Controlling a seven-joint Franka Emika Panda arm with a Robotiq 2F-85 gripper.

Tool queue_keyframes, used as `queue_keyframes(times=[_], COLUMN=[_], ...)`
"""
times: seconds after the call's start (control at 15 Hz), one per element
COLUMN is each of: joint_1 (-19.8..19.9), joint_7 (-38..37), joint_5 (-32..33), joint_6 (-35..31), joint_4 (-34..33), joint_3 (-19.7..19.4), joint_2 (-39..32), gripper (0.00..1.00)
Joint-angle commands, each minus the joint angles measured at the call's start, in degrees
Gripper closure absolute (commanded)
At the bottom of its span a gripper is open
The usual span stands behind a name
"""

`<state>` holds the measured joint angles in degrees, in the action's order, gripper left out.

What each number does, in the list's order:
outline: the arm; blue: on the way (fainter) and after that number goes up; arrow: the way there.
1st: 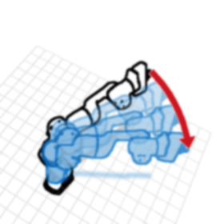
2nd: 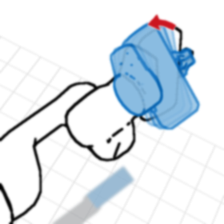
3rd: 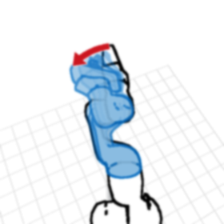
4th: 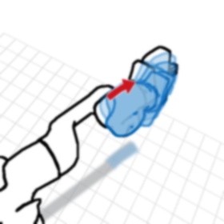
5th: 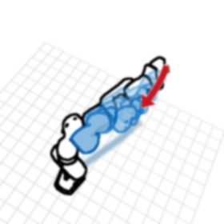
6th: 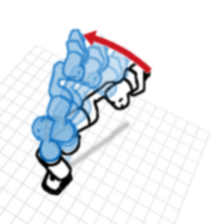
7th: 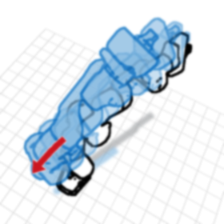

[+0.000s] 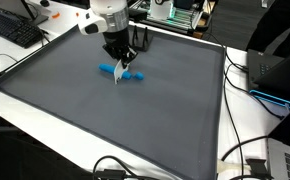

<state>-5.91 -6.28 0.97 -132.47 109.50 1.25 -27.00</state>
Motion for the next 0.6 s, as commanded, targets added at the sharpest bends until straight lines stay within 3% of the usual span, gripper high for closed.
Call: queue_keyframes(times=[0.0, 0.53], joint_1=[-0.43, -1.22], joint_7=[-1.55, -2.51], joint_5=[-0.50, 1.50], joint_6=[1.04, 1.02], joint_4=[1.15, 0.67], joint_3=[0.53, 0.06], joint_2=[0.55, 1.99], gripper=[0.99, 0.99])
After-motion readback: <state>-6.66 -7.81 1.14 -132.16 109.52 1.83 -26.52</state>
